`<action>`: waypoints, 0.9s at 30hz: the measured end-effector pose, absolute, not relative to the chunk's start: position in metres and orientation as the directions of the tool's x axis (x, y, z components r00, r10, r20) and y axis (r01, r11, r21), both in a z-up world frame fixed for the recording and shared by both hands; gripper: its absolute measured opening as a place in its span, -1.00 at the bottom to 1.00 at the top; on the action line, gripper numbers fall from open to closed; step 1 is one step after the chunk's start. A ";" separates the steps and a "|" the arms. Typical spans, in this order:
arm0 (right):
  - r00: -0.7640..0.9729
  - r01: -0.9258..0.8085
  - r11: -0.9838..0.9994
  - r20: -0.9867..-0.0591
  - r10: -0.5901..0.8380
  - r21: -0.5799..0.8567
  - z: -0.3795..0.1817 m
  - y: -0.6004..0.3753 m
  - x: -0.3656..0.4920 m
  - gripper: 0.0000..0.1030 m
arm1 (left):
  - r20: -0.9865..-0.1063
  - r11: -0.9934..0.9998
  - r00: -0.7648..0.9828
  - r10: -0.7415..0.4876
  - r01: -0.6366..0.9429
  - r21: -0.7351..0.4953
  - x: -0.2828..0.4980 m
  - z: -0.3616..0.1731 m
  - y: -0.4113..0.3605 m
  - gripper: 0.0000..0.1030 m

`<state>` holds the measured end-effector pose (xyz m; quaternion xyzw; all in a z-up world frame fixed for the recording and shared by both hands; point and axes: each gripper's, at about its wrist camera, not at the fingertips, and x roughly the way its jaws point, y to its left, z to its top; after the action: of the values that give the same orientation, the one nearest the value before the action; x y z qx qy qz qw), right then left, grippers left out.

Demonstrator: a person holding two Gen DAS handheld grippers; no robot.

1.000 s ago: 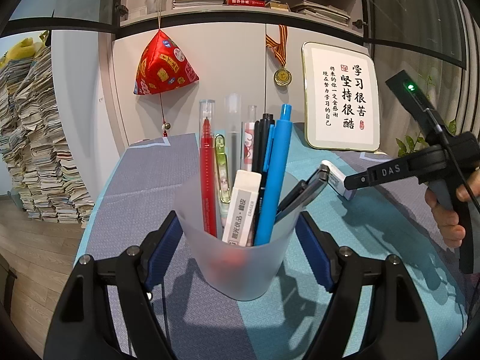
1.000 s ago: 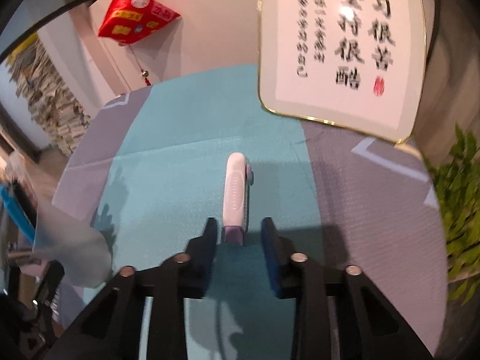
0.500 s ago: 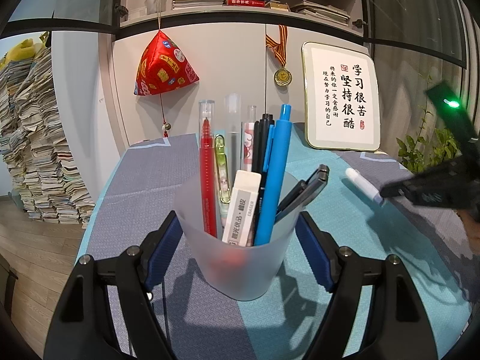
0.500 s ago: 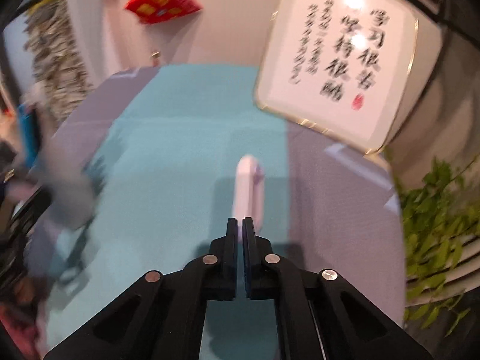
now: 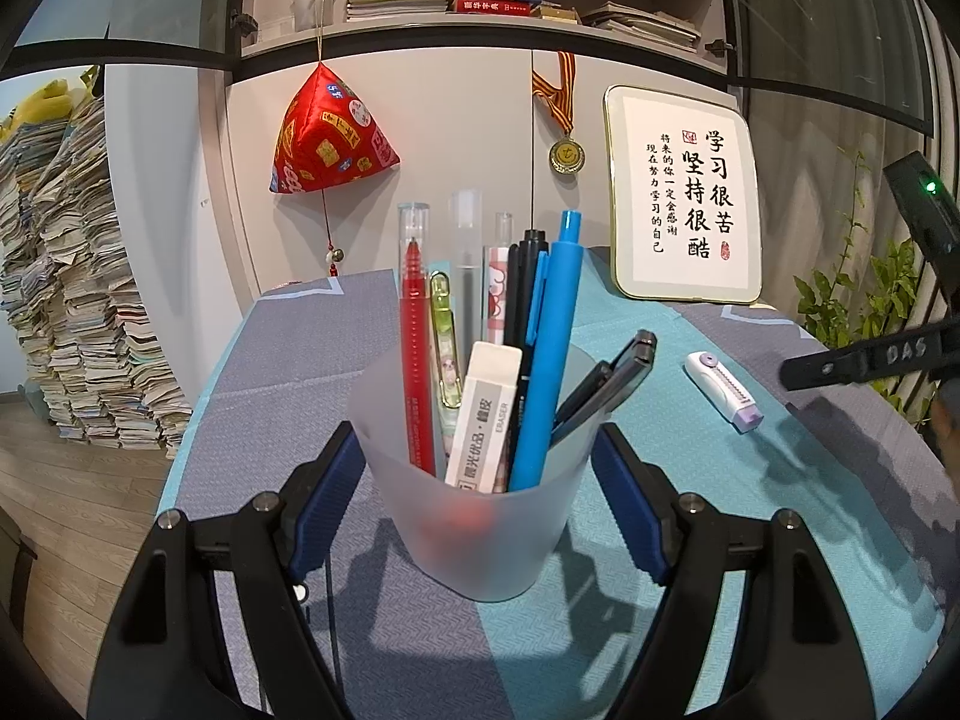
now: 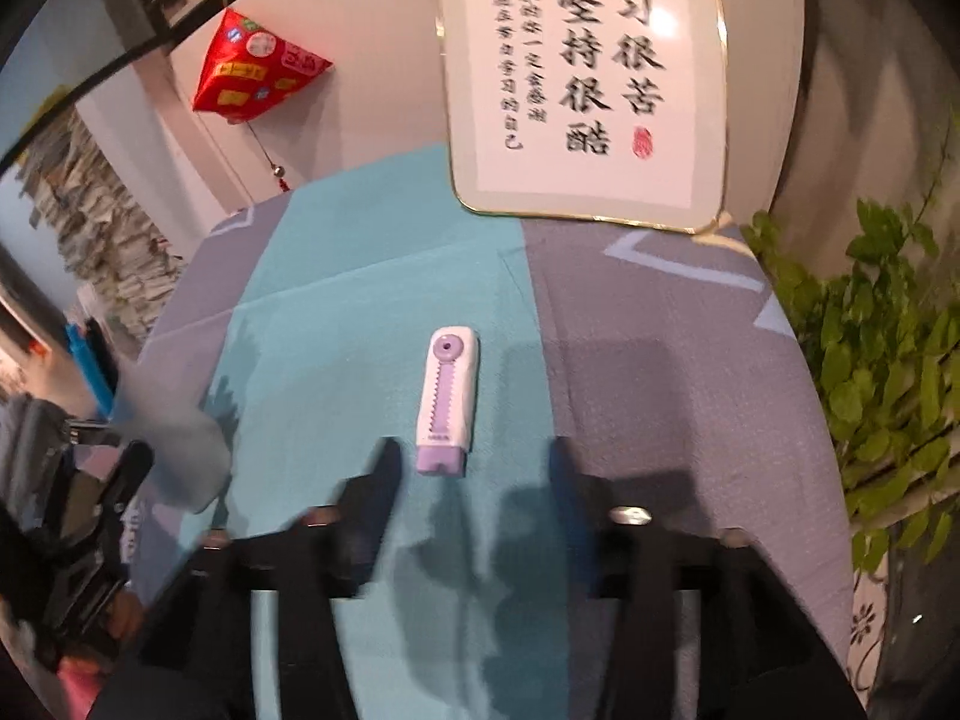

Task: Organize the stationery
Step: 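Lower the right gripper onto the white-and-purple correction tape and grasp it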

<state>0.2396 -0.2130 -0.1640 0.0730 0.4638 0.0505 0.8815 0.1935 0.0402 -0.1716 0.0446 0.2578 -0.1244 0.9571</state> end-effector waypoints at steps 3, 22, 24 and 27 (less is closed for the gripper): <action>0.585 -0.067 0.996 -0.806 0.085 0.057 -0.164 -0.189 0.239 0.05 | -0.505 0.965 0.836 -0.215 0.261 0.021 0.193 -0.172 0.040 0.51; 0.543 -0.028 0.999 -0.839 0.042 0.032 -0.195 -0.181 0.255 -0.53 | -0.504 0.965 0.837 -0.214 0.261 0.023 0.193 -0.171 0.041 0.51; 0.559 -0.033 0.999 -0.828 0.049 0.036 -0.189 -0.182 0.250 -0.53 | -0.504 0.965 0.836 -0.215 0.262 0.023 0.193 -0.171 0.041 0.51; 0.587 -0.057 0.998 -0.807 0.061 0.034 -0.175 -0.182 0.239 -0.52 | -0.504 0.965 0.837 -0.214 0.261 0.023 0.193 -0.171 0.041 0.51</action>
<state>0.2394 -0.1821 -0.1750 0.0022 0.4532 0.0329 0.8908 0.1930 0.0407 -0.1714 0.0457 0.2574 -0.1242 0.9572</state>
